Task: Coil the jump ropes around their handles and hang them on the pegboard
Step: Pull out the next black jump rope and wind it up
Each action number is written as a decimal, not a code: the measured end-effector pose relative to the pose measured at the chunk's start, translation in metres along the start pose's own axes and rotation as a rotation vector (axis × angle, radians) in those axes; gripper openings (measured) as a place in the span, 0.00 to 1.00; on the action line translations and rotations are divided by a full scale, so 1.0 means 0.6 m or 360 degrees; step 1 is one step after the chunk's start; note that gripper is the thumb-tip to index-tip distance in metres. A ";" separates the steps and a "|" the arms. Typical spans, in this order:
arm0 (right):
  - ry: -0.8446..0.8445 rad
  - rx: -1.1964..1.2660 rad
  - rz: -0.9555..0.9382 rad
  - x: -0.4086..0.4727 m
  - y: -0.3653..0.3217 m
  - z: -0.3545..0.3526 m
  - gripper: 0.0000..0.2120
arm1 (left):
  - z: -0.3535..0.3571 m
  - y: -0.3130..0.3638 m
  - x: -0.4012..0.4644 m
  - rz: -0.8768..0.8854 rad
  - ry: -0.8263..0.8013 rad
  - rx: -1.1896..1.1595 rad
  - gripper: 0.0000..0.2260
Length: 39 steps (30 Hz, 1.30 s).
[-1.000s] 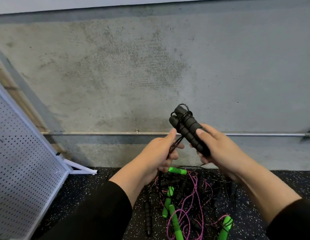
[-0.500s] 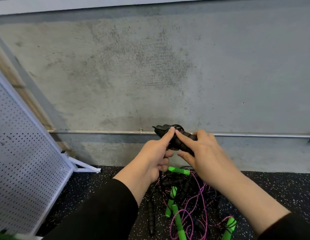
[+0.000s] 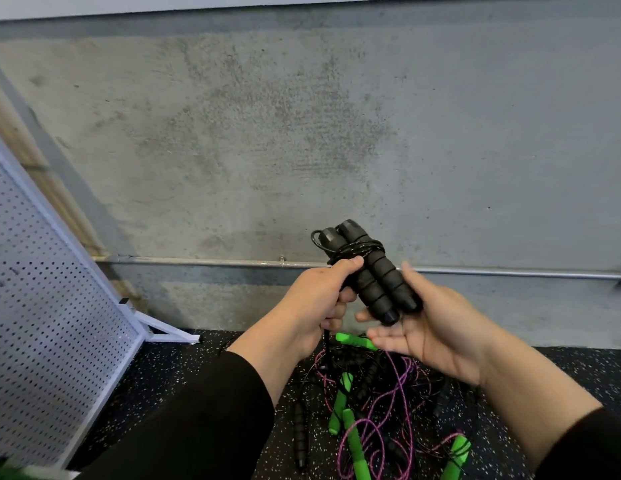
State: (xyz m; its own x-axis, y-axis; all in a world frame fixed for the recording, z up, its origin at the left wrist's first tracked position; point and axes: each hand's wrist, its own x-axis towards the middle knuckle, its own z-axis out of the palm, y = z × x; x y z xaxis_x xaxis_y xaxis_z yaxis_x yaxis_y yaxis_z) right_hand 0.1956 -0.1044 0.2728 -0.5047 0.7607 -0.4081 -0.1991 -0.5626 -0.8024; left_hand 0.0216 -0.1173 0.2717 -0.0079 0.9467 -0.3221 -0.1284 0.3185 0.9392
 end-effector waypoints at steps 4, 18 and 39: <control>-0.0193 0.0124 0.0026 0.002 0.000 -0.008 0.28 | -0.001 0.004 -0.002 0.0040 -0.0004 0.0074 0.14; 0.0536 -0.0494 -0.0846 -0.003 -0.038 -0.023 0.14 | -0.023 0.041 -0.014 0.0256 -0.0092 0.0356 0.19; 0.0658 -0.1323 -0.1065 0.020 0.002 0.002 0.19 | 0.002 0.008 0.006 0.0064 0.0039 -0.0006 0.17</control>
State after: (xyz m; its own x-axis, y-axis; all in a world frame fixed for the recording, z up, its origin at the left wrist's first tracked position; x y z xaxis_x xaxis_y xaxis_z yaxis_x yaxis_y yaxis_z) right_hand 0.1883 -0.0962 0.2673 -0.1614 0.9618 0.2210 0.3708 0.2667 -0.8896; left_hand 0.0219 -0.1124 0.2755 -0.0374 0.9573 -0.2868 -0.1313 0.2798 0.9510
